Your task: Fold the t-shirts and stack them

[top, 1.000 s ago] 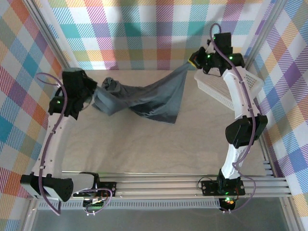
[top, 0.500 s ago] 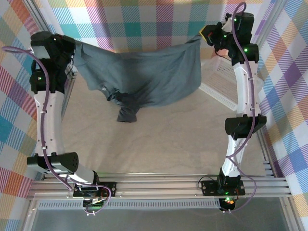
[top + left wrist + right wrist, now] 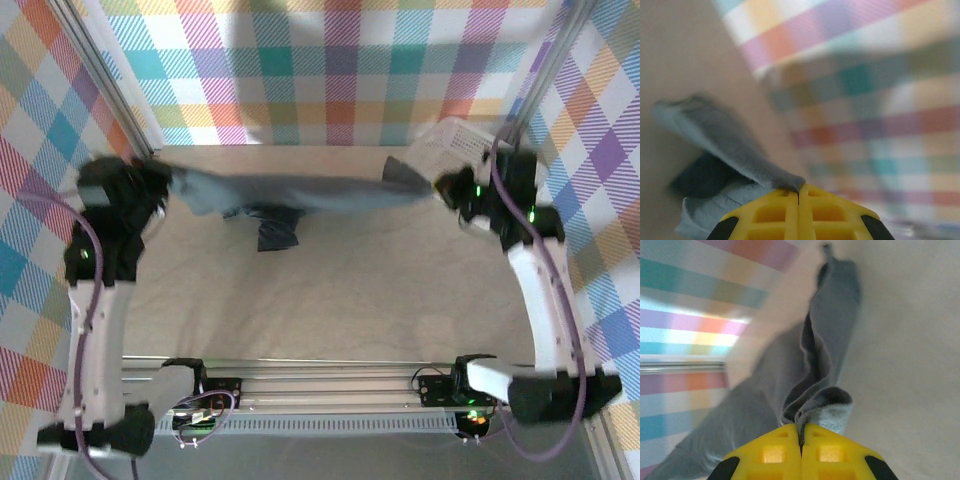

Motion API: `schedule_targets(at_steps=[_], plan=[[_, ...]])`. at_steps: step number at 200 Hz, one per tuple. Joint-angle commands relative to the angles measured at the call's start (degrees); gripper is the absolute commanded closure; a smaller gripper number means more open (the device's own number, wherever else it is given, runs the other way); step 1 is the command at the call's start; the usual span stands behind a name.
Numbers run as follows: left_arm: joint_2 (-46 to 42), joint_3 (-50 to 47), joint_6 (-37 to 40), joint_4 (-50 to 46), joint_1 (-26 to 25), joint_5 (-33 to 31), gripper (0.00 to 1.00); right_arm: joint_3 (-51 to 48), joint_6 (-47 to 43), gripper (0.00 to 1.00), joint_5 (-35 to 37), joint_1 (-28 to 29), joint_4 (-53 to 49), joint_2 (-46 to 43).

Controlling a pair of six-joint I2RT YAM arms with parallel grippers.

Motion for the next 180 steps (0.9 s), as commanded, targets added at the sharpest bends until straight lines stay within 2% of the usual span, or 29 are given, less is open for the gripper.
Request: schedule_targets(at_steps=[1, 13, 23, 52, 74, 99, 113, 123, 135, 180], plan=[[-4.1, -14.5, -1.0, -9.9, -2.0, 1.7, 1.0, -13.8, -1.9, 0.71, 0.7, 0.0, 0.1, 2.5], [-6.5, -22.5, -2.1, -7.9, -3.1, 3.8, 1.0, -16.5, -3.4, 0.58, 0.4, 0.0, -0.9, 6.3], [-7.7, -26.5, -3.2, -7.0, -3.7, 4.4, 1.0, -16.3, -3.7, 0.52, 1.5, 0.0, -3.3, 9.1], [-6.3, -27.6, -2.1, -6.4, -4.9, 4.5, 1.0, -14.1, -3.8, 0.45, 5.9, 0.0, -6.1, 9.2], [-3.7, -26.1, -0.4, -6.0, -5.1, 4.8, 1.0, -14.9, -4.6, 0.47, 6.0, 0.1, -6.2, 9.2], [-1.9, -25.1, 0.5, -5.5, -5.3, 4.5, 1.0, -18.7, -4.3, 0.55, 6.6, 0.6, -6.6, 9.0], [-1.4, -25.1, 0.6, -5.2, -5.4, 4.6, 1.0, -20.9, -3.8, 0.66, 7.2, 0.6, -5.8, 8.0], [-1.1, -25.2, 0.7, -5.2, -5.4, 4.4, 1.0, -21.6, -4.0, 0.69, 7.7, 0.6, -4.8, 7.9], [-0.6, -25.4, 0.9, -4.9, -5.5, 4.6, 1.0, -21.1, -5.9, 0.69, 7.7, 0.6, -2.3, 9.9], [1.4, -24.6, 1.5, -3.7, -5.6, 4.9, 1.0, -12.3, -14.3, 0.56, 11.4, -0.1, 2.9, 27.2]])
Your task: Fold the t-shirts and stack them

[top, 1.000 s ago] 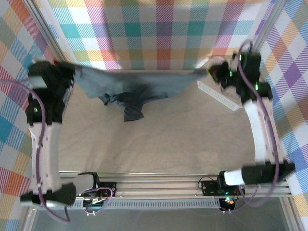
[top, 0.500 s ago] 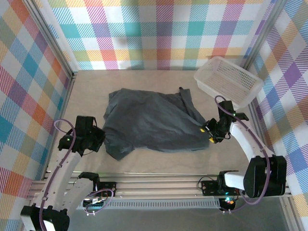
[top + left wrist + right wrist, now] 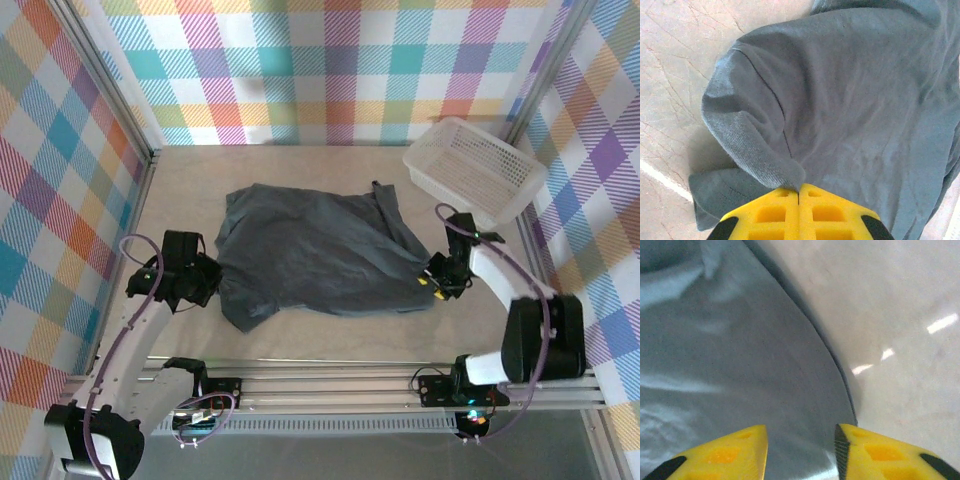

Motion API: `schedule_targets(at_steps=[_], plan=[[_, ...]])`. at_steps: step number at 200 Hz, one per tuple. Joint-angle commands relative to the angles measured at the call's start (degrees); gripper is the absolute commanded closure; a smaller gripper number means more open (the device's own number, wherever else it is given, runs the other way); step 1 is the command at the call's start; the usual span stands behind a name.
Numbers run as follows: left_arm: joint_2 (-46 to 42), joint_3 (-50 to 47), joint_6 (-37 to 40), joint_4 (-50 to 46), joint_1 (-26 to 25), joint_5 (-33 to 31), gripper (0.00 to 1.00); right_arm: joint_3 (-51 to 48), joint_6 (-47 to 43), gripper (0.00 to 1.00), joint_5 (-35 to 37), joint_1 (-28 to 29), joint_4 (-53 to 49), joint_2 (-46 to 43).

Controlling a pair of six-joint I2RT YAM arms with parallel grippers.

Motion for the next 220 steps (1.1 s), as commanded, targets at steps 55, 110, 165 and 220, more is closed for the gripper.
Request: schedule_targets(at_steps=[55, 110, 165, 220], plan=[[1.6, 3.6, 2.2, 0.9, -0.6, 0.0, 1.0, 6.9, -6.0, 0.61, 3.8, -0.7, 4.6, 15.6], [2.8, 4.7, 2.9, 1.1, -0.6, -1.4, 1.0, 17.8, -6.2, 1.0, 3.2, -0.6, 4.6, 21.8], [4.5, 5.7, 3.2, 1.7, -0.6, -2.2, 1.0, 31.6, -5.8, 1.0, 2.5, -0.3, 0.2, 31.3], [5.0, 5.6, 3.7, 1.2, -0.6, -1.1, 1.0, 30.3, -4.3, 0.56, 9.7, -0.5, -3.8, 24.7]])
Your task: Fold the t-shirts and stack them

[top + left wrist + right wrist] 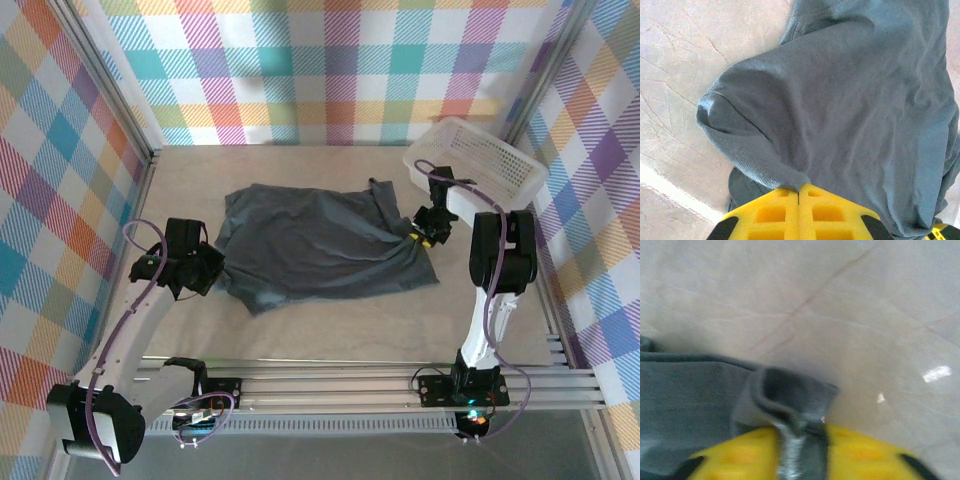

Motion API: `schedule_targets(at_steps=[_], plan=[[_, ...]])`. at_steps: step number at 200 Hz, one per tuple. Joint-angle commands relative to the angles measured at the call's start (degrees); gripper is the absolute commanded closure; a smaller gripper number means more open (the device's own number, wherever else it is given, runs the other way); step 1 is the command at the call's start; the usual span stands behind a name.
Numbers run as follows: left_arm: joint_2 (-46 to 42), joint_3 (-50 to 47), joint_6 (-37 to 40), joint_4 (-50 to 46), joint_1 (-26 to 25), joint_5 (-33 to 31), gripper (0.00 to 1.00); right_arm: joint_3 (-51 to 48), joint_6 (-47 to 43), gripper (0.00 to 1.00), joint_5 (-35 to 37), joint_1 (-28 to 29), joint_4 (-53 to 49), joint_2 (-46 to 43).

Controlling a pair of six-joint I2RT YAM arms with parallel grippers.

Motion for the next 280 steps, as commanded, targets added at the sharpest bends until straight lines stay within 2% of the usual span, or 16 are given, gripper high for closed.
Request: schedule_targets(at_steps=[1, 19, 39, 71, 90, 134, 187, 217, 242, 252, 280], plan=[[-0.2, 1.4, 1.3, -0.2, -0.5, 0.1, 1.0, -2.7, 1.7, 0.55, 6.0, 0.0, -4.4, -8.7], [-1.0, 0.4, 1.3, -0.4, -0.4, 0.3, 1.0, -10.1, 5.5, 0.53, 8.2, -0.6, -4.8, -17.4], [-1.6, -0.5, 1.0, -0.1, -0.4, 0.6, 1.0, -19.6, 9.2, 0.53, 4.3, -1.8, -3.0, -24.4], [-1.2, -0.7, 0.9, 0.7, -0.4, 1.4, 1.0, -29.4, 16.8, 0.51, -3.6, -3.3, -1.6, -29.3], [-1.1, -0.5, 0.9, 0.9, -0.4, 1.5, 1.0, -34.0, 21.3, 0.5, -5.8, -4.3, -0.4, -31.7], [-1.6, -0.8, 0.7, 0.9, -0.5, 1.4, 1.0, -40.0, 28.8, 0.47, -8.7, -4.8, -0.8, -36.8], [-1.7, -0.9, 0.7, 1.2, -0.5, 1.6, 1.0, -40.6, 27.6, 0.48, -8.1, -5.2, 1.7, -32.6], [-1.7, -1.2, 0.5, 1.6, -0.5, 1.8, 1.0, -40.5, 25.7, 0.59, -7.6, -6.3, 4.5, -28.5], [-1.5, -1.0, 0.7, 1.8, -0.4, 1.5, 1.0, -38.2, 23.3, 0.91, -7.7, -6.4, 9.7, -26.6], [-1.2, -0.5, 0.8, 2.1, -0.4, 1.4, 1.0, -35.9, 21.5, 0.99, -8.5, -6.1, 11.3, -26.4], [0.4, 2.9, 1.3, 3.0, -0.3, -0.3, 1.0, -24.3, 13.9, 1.0, -8.5, -2.4, 10.9, -27.0]])
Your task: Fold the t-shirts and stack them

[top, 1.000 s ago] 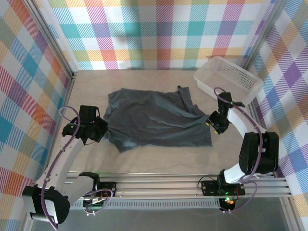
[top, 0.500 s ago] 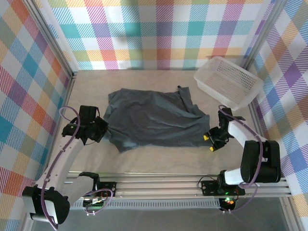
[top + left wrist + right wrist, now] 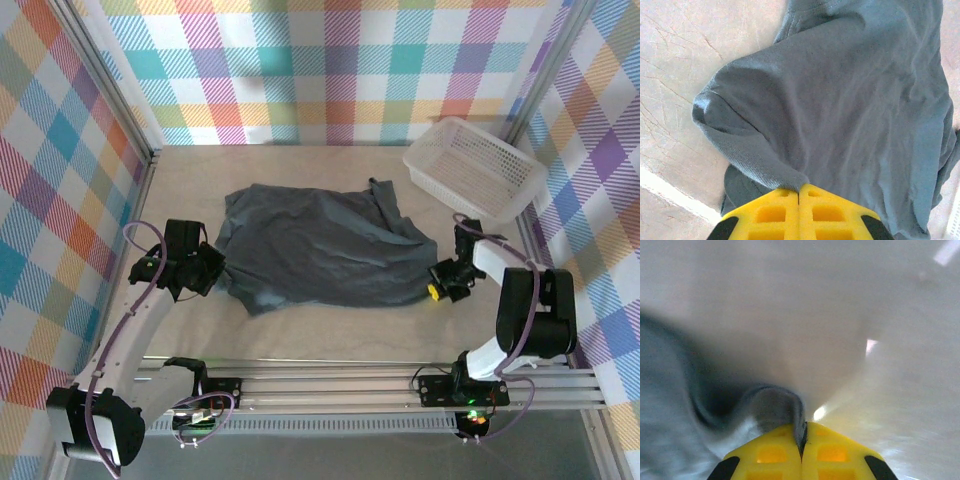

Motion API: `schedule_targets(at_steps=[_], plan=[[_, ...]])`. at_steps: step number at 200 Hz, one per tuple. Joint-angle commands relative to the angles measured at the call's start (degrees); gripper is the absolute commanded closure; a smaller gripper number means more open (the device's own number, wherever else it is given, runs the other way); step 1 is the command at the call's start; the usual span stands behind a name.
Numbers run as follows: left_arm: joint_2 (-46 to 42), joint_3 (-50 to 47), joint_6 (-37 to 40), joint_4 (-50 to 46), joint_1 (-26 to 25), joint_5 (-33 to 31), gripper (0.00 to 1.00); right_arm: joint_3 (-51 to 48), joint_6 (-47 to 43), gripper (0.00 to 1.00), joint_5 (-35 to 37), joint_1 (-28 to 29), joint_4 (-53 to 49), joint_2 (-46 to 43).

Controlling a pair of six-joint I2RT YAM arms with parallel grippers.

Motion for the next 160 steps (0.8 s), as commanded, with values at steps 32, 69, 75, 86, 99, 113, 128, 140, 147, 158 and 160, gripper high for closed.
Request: schedule_targets(at_steps=[32, 69, 75, 86, 99, 113, 128, 140, 147, 158, 160], plan=[[4.4, 12.1, 1.4, 3.6, 1.3, -2.6, 1.0, 24.6, -13.8, 1.0, -1.3, 6.7, 6.5, -0.6], [6.8, 26.8, 1.3, 5.5, 4.7, -4.9, 1.0, 39.6, -16.0, 1.0, -7.5, 7.9, 11.9, -0.4], [6.9, 28.9, 1.4, 5.9, 5.0, -5.5, 1.0, 41.5, -16.1, 1.0, -8.5, 7.9, 12.9, -0.4], [6.7, 33.5, 1.9, 6.7, 5.4, -6.8, 1.0, 44.6, -16.2, 1.0, -9.9, 7.8, 15.2, -1.1], [5.8, 37.5, 2.8, 8.2, 5.4, -8.1, 1.0, 46.9, -16.0, 1.0, -10.6, 7.9, 18.4, -2.7], [4.2, 40.8, 3.5, 9.5, 5.4, -9.5, 1.0, 48.4, -15.7, 1.0, -11.2, 7.8, 21.7, -5.0], [2.0, 43.3, 4.2, 11.0, 5.4, -10.6, 1.0, 49.7, -15.2, 1.0, -11.4, 7.6, 23.7, -7.7], [0.1, 45.6, 5.1, 11.6, 5.4, -11.7, 1.0, 49.6, -15.0, 1.0, -11.0, 7.5, 25.9, -10.4], [-0.8, 47.3, 6.1, 11.8, 5.4, -12.2, 1.0, 49.3, -14.6, 1.0, -10.1, 7.4, 26.9, -12.0], [-1.2, 50.7, 7.6, 11.6, 5.4, -12.9, 1.0, 49.7, -13.8, 1.0, -9.1, 7.1, 27.8, -14.0], [-1.2, 51.4, 7.7, 11.4, 5.4, -13.0, 1.0, 49.8, -13.6, 1.0, -9.0, 7.0, 27.9, -14.3]])
